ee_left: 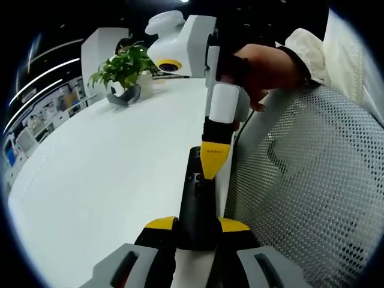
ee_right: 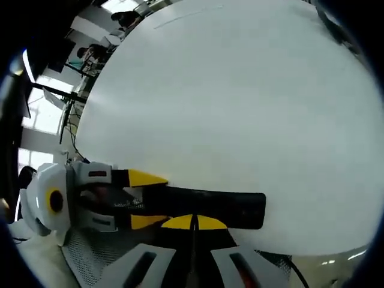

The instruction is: Press the specified remote control buttons in sequence, fully releasing each button before pressing the next.

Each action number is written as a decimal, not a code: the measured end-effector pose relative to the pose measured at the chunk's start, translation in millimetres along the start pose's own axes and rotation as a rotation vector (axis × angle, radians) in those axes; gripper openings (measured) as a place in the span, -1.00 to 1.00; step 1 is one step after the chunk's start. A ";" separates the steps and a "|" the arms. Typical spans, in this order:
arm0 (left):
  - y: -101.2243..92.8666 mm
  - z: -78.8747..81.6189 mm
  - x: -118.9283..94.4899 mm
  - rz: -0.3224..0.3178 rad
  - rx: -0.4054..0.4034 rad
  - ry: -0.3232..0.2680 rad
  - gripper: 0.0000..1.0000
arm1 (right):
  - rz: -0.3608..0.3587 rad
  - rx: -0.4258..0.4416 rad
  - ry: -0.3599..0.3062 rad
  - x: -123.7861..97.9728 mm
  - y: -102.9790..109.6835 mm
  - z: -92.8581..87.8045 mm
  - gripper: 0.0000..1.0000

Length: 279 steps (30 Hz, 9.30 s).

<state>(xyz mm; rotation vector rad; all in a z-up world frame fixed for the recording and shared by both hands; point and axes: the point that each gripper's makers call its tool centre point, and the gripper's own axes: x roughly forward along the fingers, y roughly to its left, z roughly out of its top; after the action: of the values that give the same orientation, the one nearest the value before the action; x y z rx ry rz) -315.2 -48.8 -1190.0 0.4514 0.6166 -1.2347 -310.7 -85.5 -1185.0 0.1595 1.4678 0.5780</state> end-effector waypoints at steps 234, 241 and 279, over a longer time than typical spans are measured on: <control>3.4 -0.5 3.4 0.020 -0.019 -0.003 -0.50 | -0.046 -0.350 -0.560 -63.8 38.9 65.2 -1.00; 3.6 -1.0 3.1 0.023 -0.025 -0.003 -0.50 | -0.093 -0.369 -0.808 -114.5 41.0 72.9 -0.98; 17.0 -7.3 1.3 -0.093 0.070 0.095 -0.53 | -0.312 -0.359 -1.053 -146.0 6.4 81.7 0.77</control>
<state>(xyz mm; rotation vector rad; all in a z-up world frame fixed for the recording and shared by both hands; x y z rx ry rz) -300.0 -40.4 -1196.4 0.5480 0.6831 -1.3324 -233.1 -127.2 -1042.6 -0.0544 0.3433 0.3849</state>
